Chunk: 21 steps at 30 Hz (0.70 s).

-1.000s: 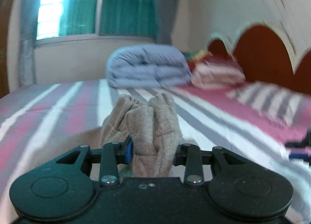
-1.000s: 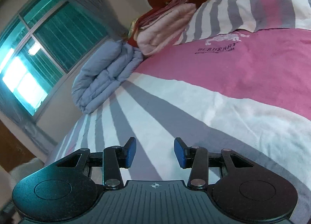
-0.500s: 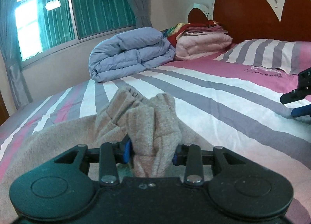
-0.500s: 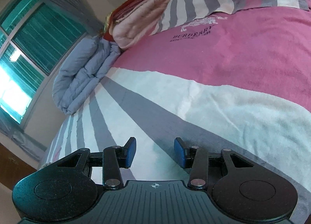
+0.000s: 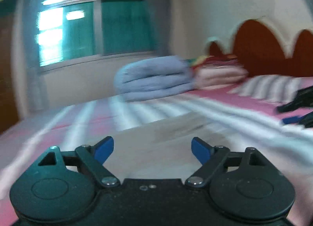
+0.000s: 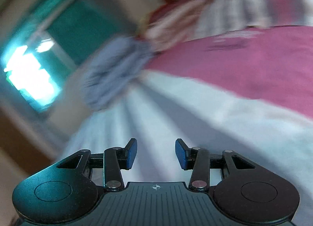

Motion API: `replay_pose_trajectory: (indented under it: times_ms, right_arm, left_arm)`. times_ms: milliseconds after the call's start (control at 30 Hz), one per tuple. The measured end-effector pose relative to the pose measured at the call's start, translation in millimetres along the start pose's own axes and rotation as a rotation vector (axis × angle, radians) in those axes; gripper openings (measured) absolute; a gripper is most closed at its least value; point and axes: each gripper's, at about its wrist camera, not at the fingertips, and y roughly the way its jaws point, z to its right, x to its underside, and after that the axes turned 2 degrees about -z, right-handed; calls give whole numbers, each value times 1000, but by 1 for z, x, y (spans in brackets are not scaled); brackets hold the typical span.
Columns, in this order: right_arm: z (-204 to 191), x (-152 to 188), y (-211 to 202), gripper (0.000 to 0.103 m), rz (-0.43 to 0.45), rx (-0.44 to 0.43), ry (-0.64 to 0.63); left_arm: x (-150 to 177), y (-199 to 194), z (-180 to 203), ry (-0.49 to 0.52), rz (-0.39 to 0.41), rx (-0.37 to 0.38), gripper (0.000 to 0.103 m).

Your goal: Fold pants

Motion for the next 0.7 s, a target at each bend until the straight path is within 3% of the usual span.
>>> replay_pose_trajectory:
  times_ms: [100,133,167,233,367,567,600,667,700]
  right_arm:
    - [-31,14,11,44,-118,-183,-67]
    - [-42,20,16,49,-148,-209,-89]
    - [-53,27,21,63,-184,-235,-105]
    - [-69,40,33,71,-236,-264,-106]
    - [-88,56,51,70,-299,-301,-105]
    - [-99,71,85,70,-377,-265,-104]
    - [-102,73,89,67,-381,-252,-113]
    - [-110,77,97,30,-355,-215,-163]
    - [-113,77,100,24,-348,-186,-186]
  left_arm:
    - [19,-14,-67,-132,-72,-160,80]
    - [27,-18,-86,-186,-85,-208,80]
    - [34,-23,-100,-226,-91,-251,80]
    - [53,-34,-124,-322,-98,-325,80]
    - [71,-44,-146,-476,-101,-355,80]
    - [68,-39,-137,-389,-117,-280,82]
    - [68,-38,-135,-379,-121,-269,82]
    - [74,-38,-138,-377,-129,-252,82]
    - [75,-39,-140,-386,-132,-253,82]
